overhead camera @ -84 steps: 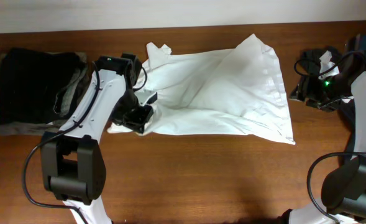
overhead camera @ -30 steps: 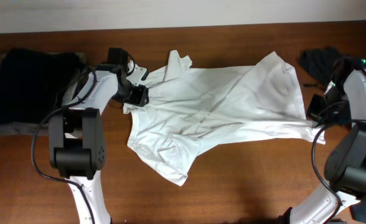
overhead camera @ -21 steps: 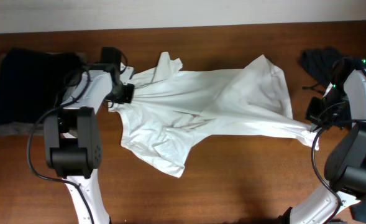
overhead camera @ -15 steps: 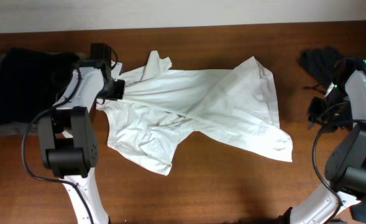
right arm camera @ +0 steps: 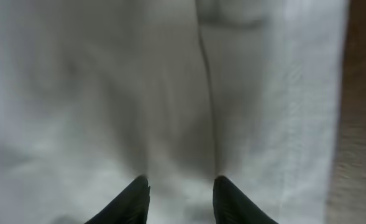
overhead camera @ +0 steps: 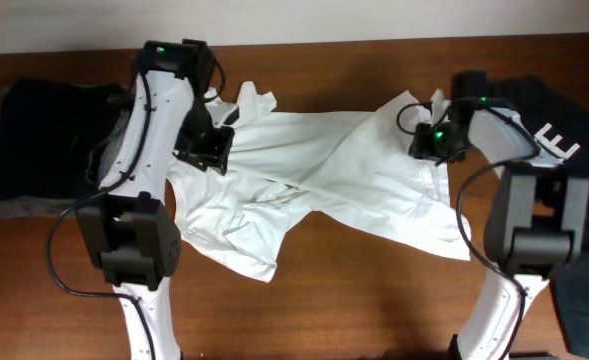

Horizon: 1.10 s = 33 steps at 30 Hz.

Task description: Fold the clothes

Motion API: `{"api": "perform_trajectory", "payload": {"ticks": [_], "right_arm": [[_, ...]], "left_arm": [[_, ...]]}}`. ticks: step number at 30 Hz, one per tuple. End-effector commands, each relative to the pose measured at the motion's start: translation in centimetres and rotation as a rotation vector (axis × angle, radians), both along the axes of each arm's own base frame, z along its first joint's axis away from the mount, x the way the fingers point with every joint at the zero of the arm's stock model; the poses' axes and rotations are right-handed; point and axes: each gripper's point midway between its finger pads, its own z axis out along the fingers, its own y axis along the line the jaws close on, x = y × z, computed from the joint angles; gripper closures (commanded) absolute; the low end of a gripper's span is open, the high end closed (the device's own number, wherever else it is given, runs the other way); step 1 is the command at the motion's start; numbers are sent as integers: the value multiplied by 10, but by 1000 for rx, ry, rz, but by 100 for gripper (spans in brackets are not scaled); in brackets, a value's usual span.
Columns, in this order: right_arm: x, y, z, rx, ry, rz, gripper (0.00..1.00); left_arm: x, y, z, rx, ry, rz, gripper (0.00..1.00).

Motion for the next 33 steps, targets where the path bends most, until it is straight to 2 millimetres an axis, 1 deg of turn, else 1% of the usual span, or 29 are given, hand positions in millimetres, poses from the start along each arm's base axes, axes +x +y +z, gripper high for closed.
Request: {"api": "perform_trajectory", "payload": {"ticks": [1,2,3,4,5,6,7,8,9,10,11,13,14,15,16,17,18,19,20,21,23,24,25,26,27,28,30,31,33], "right_arm": [[-12,-4,-22,-20,69,-15,62],[-16,-4,-27,-20,92,-15,63],[-20,-3,-28,-14,111,-14,78],[-23,-2,-27,-14,118,-10,89],[-23,-3,-24,-14,116,-13,95],[-21,-4,-16,-8,98,-16,96],[-18,-6,-7,-5,75,-20,96],[-14,-8,7,-7,44,-24,96],[-11,-11,20,-10,14,-31,96],[-9,-12,33,-13,-14,-32,96],[-9,-12,40,-14,-30,-33,96],[-7,-12,56,-18,-65,-35,97],[-6,-11,59,-15,-72,-35,96],[-6,-9,60,-8,-72,-32,96],[-7,-7,60,4,-71,-29,96],[-7,-6,60,11,-71,-27,96],[-7,-6,60,11,-71,-27,96],[-7,-6,60,11,-70,-27,96],[-8,-6,60,12,-66,-27,96],[-10,-6,59,13,-59,-27,96],[-11,-5,59,13,-52,-27,96],[-11,-6,59,13,-52,-28,96],[-11,-5,59,13,-52,-27,96],[-11,-6,59,13,-52,-27,96],[-11,-7,58,9,-51,-29,96],[-11,-10,58,-8,-50,-35,96],[-12,-19,56,-54,-43,-59,96],[-12,-27,55,-85,-36,-93,96],[-12,-33,55,-88,-38,-118,96]], "left_arm": [[-4,0,31,-26,-75,-6,62],[-6,0,42,-29,-103,16,62],[-12,1,55,-35,-130,37,62],[-21,2,63,-37,-140,37,62],[-34,5,66,-34,-132,49,62],[-56,8,64,-24,-95,82,62],[-72,11,59,-13,-57,100,62],[-88,11,51,-19,-12,115,62],[-109,4,37,-65,52,124,62],[-121,-6,21,-125,88,134,62],[-127,-12,9,-156,104,135,62],[-144,-25,-34,-190,151,142,61],[-152,-26,-57,-175,169,178,57],[-159,-25,-72,-166,181,203,52],[-163,-24,-79,-161,187,215,48],[-166,-22,-90,-156,184,219,44],[-166,-22,-98,-160,170,222,39],[-164,-23,-105,-167,148,224,38],[-158,-20,-113,-144,114,253,37],[-147,-11,-122,-91,56,285,37],[-132,-4,-126,-47,-17,301,37],[-127,-1,-127,-36,-42,299,46],[-126,0,-128,-26,-48,298,84],[-131,1,-127,-20,-25,300,99],[-144,6,-125,3,32,321,100],[-163,18,-116,43,119,359,100],[-170,37,-103,80,152,412,100],[-171,65,-89,142,132,474,100],[-168,93,-74,180,77,544,100]]}}
